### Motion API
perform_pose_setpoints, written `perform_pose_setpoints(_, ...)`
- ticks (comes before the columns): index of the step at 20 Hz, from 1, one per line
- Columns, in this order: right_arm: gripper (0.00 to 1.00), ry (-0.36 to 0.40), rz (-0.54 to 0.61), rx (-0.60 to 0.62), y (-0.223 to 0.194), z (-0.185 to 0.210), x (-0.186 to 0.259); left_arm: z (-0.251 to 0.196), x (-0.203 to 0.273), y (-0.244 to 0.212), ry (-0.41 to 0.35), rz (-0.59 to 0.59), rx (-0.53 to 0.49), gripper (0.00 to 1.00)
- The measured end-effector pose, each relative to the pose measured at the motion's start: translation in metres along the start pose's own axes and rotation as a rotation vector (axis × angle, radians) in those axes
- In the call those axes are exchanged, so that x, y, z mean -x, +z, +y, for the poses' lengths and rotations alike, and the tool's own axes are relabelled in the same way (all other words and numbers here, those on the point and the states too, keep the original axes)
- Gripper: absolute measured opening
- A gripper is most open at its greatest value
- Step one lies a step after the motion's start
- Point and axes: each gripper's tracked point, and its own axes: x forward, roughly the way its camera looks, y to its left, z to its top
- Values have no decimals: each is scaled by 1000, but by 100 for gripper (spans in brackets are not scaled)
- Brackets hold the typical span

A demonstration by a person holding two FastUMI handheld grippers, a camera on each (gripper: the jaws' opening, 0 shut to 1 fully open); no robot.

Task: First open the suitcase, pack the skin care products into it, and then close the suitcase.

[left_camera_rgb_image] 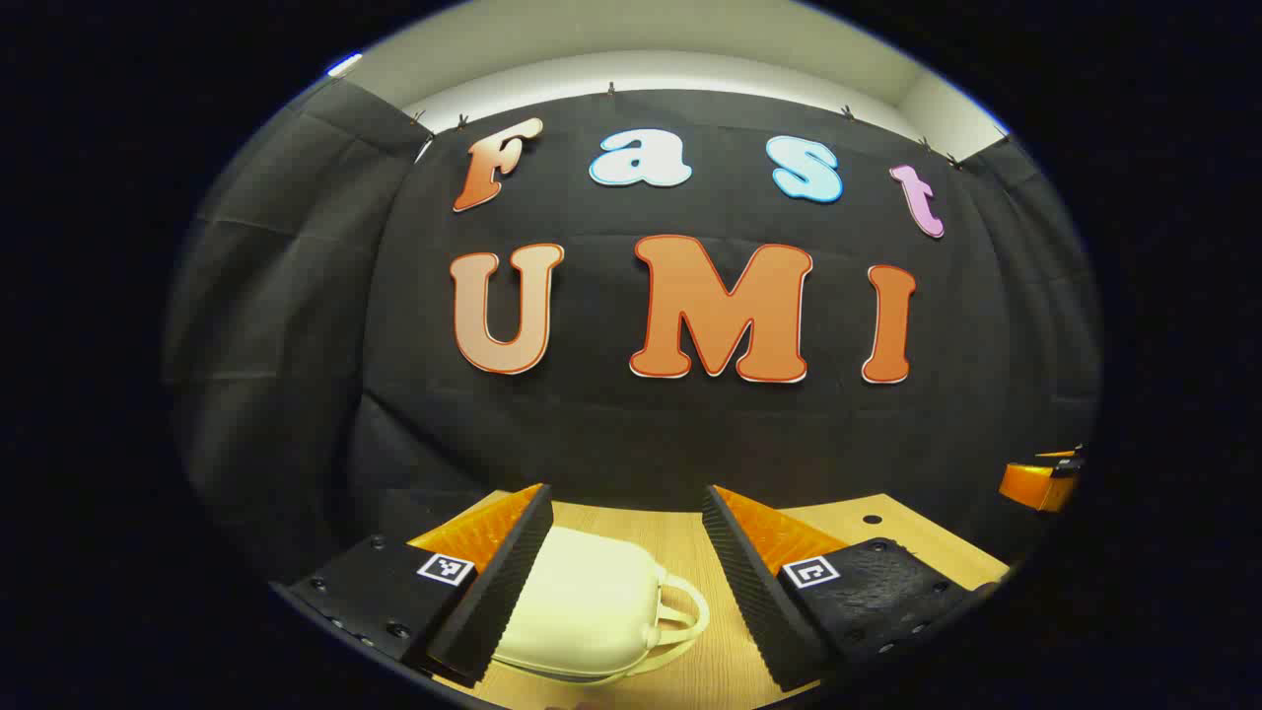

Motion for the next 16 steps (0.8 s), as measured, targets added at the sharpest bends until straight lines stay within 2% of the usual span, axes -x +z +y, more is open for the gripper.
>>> perform_pose_setpoints(1, 95, 0, 0, 0, 0, 0, 0, 0, 0, 0, 0, 0, 0, 98)
perform_pose_setpoints(2, 100, 0, 0, 0, 0, 0, 0, 0, 0, 0, 0, 0, 0, 98)
perform_pose_setpoints(3, 95, 0, 0, 0, 0, 0, 0, 0, 0, 0, 0, 0, 0, 96)
perform_pose_setpoints(14, 95, 0, 1, 0, 0, 0, 0, 0, 0, 0, 0, 0, 0, 98)
perform_pose_setpoints(16, 95, 10, -31, -6, 5, 3, -4, 0, 0, 2, 9, -1, -5, 98)
